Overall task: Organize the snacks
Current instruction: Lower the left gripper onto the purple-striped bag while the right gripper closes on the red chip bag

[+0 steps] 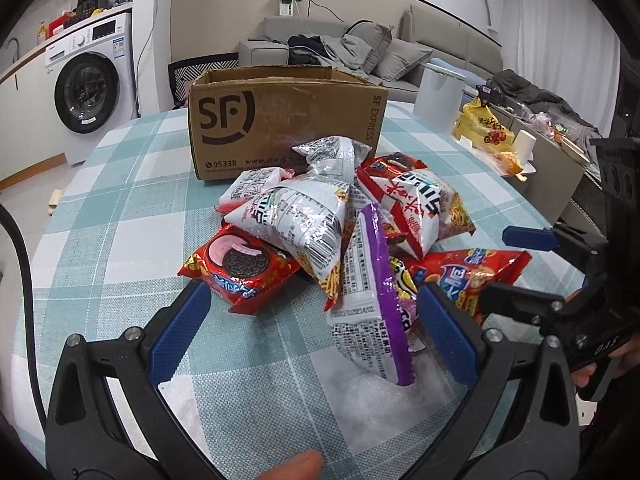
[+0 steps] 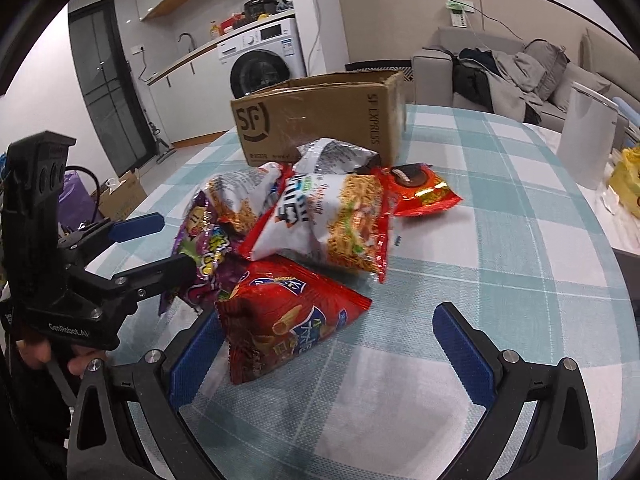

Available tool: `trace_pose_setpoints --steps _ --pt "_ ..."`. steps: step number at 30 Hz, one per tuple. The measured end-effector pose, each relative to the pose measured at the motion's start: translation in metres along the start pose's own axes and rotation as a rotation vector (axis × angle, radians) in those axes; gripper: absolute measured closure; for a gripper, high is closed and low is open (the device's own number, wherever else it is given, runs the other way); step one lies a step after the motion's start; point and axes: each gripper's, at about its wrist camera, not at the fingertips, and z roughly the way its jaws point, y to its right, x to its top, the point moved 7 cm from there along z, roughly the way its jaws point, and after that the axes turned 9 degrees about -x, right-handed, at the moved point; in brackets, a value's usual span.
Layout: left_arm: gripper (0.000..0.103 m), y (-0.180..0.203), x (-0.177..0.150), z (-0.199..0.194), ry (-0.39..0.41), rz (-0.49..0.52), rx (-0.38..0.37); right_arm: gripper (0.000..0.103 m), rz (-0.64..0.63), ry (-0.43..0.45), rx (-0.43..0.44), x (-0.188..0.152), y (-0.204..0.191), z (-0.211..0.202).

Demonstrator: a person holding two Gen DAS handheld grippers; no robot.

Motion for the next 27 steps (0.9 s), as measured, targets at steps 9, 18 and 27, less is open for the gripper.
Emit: trace_pose_setpoints --steps 9,18,27 --pt "0.001 0.006 -0.004 0.011 -0.044 0.022 -0.008 0.0 -0.031 -0.042 0.025 -0.002 -0.013 0.009" --pt "0.002 -0.006 -0.008 0.021 -0.085 -0.012 -0.018 0.0 -0.015 -0.112 -0.026 -0.006 -0.005 0.024" --pt "0.04 0.007 -0.017 0.033 -0.155 0.005 -0.092 0.013 0.013 -0.131 0.023 -0.008 -0.005 0.027"
